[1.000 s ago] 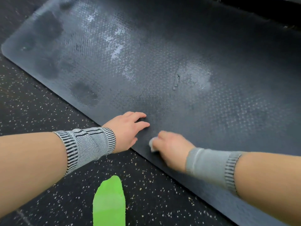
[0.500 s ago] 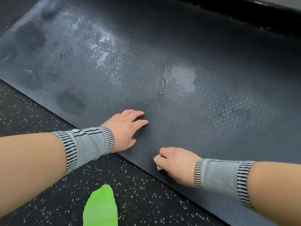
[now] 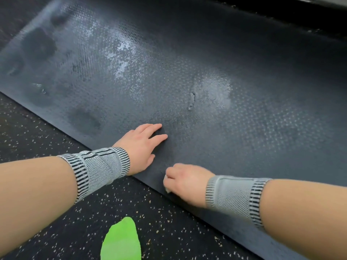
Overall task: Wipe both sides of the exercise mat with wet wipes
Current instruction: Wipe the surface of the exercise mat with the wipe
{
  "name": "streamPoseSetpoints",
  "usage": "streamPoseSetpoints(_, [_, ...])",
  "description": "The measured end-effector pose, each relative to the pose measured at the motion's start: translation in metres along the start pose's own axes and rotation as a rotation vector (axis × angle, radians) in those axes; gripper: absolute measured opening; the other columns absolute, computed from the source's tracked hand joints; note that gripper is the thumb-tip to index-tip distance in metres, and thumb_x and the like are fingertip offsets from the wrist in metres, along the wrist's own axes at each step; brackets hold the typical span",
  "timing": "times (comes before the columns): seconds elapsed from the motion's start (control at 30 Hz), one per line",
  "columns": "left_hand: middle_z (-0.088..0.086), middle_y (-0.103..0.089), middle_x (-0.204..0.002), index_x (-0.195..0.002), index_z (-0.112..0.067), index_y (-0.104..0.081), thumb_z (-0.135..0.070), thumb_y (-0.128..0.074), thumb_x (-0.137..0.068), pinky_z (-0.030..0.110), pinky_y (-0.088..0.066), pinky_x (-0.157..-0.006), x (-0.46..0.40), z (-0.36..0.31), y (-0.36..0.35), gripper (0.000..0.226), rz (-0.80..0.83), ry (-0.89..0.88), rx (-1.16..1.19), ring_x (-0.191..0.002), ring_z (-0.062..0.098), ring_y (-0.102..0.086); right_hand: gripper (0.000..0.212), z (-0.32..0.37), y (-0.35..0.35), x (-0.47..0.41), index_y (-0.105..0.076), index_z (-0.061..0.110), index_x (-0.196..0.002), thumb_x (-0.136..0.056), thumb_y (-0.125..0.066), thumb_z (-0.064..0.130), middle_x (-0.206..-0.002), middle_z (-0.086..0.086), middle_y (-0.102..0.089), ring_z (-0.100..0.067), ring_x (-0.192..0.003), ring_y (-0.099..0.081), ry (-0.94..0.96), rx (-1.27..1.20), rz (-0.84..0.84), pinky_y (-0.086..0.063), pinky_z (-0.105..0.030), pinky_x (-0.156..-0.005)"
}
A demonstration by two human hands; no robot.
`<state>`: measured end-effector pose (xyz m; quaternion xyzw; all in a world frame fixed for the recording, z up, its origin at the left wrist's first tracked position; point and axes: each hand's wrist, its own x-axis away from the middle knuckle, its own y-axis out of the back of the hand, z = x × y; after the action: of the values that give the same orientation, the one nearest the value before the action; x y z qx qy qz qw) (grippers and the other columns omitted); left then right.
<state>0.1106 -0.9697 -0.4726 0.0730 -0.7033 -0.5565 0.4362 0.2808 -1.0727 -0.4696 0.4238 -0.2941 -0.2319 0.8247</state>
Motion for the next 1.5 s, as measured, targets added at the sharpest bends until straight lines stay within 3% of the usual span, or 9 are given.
streamPoseSetpoints(0.1, [0.0, 0.005, -0.164, -0.156, -0.033, -0.01, -0.038, -0.049, -0.096, 0.039, -0.019, -0.12, 0.0, -0.001, 0.0, 0.072, -0.014, -0.011, 0.008, -0.15, 0.022, -0.001, 0.026, -0.062, 0.022, 0.009, -0.061, 0.013, -0.103, -0.088, -0.04, 0.016, -0.102, -0.011, -0.052, -0.031, -0.091, -0.054, -0.201, 0.1, -0.212, -0.049, -0.037, -0.073])
streamPoseSetpoints(0.23, [-0.002, 0.01, -0.164, -0.156, -0.035, -0.005, -0.036, -0.045, -0.098, 0.037, -0.016, -0.121, -0.008, -0.004, 0.006, 0.071, -0.03, -0.037, 0.005, -0.151, 0.02, 0.005, 0.026, -0.113, 0.038, 0.022, -0.056, 0.016, -0.113, -0.087, -0.052, 0.013, -0.111, -0.008, -0.048, -0.032, -0.099, -0.054, -0.681, 0.097, -0.292, -0.045, -0.036, -0.083])
streamPoseSetpoints(0.47, [-0.003, 0.013, -0.164, -0.156, -0.032, -0.003, -0.031, -0.043, -0.098, 0.042, -0.013, -0.121, -0.03, -0.015, 0.016, 0.071, -0.008, -0.062, 0.004, -0.151, 0.02, 0.008, 0.018, 0.0, -0.01, 0.013, -0.059, 0.005, -0.103, -0.086, -0.054, 0.005, -0.098, -0.016, -0.052, -0.033, -0.086, -0.052, 0.041, -0.125, 0.008, -0.052, -0.046, -0.07])
streamPoseSetpoints(0.73, [-0.006, -0.006, -0.163, -0.153, -0.036, -0.02, -0.032, -0.044, -0.098, 0.051, -0.011, -0.12, -0.039, -0.018, 0.022, 0.061, -0.033, -0.047, 0.019, -0.15, 0.017, -0.001, 0.024, -0.126, 0.042, 0.04, -0.055, 0.012, -0.112, -0.089, -0.049, 0.011, -0.111, -0.01, -0.048, -0.033, -0.094, -0.056, -0.838, 0.053, -0.368, -0.041, -0.034, -0.076])
streamPoseSetpoints(0.93, [-0.001, -0.037, -0.143, -0.133, -0.028, -0.052, -0.028, -0.054, -0.094, 0.047, -0.019, -0.115, -0.054, -0.02, 0.027, 0.039, -0.169, -0.066, 0.139, -0.143, 0.021, -0.025, 0.027, -0.051, 0.014, 0.017, -0.056, 0.018, -0.113, -0.088, -0.052, 0.01, -0.111, -0.006, -0.047, -0.028, -0.098, -0.052, -0.321, -0.081, -0.164, -0.041, -0.034, -0.079])
streamPoseSetpoints(1.0, [-0.003, -0.033, -0.143, -0.132, -0.03, -0.05, -0.032, -0.053, -0.095, 0.047, -0.02, -0.115, -0.057, -0.021, 0.029, 0.037, -0.153, -0.051, 0.119, -0.137, 0.019, -0.032, 0.027, -0.083, 0.025, 0.024, -0.058, 0.021, -0.112, -0.087, -0.053, 0.01, -0.11, -0.005, -0.048, -0.028, -0.098, -0.054, -0.369, -0.011, -0.175, -0.042, -0.033, -0.08])
streamPoseSetpoints(1.17, [-0.004, -0.005, -0.162, -0.15, -0.033, -0.026, -0.041, -0.05, -0.094, 0.048, -0.015, -0.12, -0.06, -0.02, 0.036, 0.062, -0.087, 0.009, 0.08, -0.141, 0.019, -0.025, 0.024, -0.156, 0.055, 0.048, -0.057, 0.013, -0.112, -0.09, -0.047, 0.013, -0.113, -0.011, -0.051, -0.035, -0.103, -0.055, -1.031, 0.01, -0.442, -0.042, -0.035, -0.086])
streamPoseSetpoints(1.37, [-0.009, -0.019, -0.16, -0.152, -0.033, -0.026, -0.042, -0.044, -0.097, 0.04, -0.022, -0.117, -0.073, -0.023, 0.042, 0.059, -0.141, 0.035, 0.039, -0.137, 0.021, -0.03, 0.026, -0.066, 0.023, 0.003, -0.056, 0.021, -0.113, -0.089, -0.051, 0.014, -0.112, -0.003, -0.047, -0.025, -0.101, -0.053, -0.439, -0.109, -0.222, -0.044, -0.033, -0.086])
streamPoseSetpoints(1.5, [-0.012, -0.024, -0.157, -0.15, -0.036, -0.03, -0.043, -0.045, -0.097, 0.041, -0.023, -0.115, -0.078, -0.018, 0.045, 0.055, -0.131, 0.03, 0.036, -0.136, 0.019, -0.033, 0.022, -0.122, 0.044, 0.029, -0.056, 0.016, -0.109, -0.088, -0.049, 0.011, -0.11, -0.007, -0.047, -0.029, -0.101, -0.052, -0.582, 0.048, -0.233, -0.042, -0.034, -0.078])
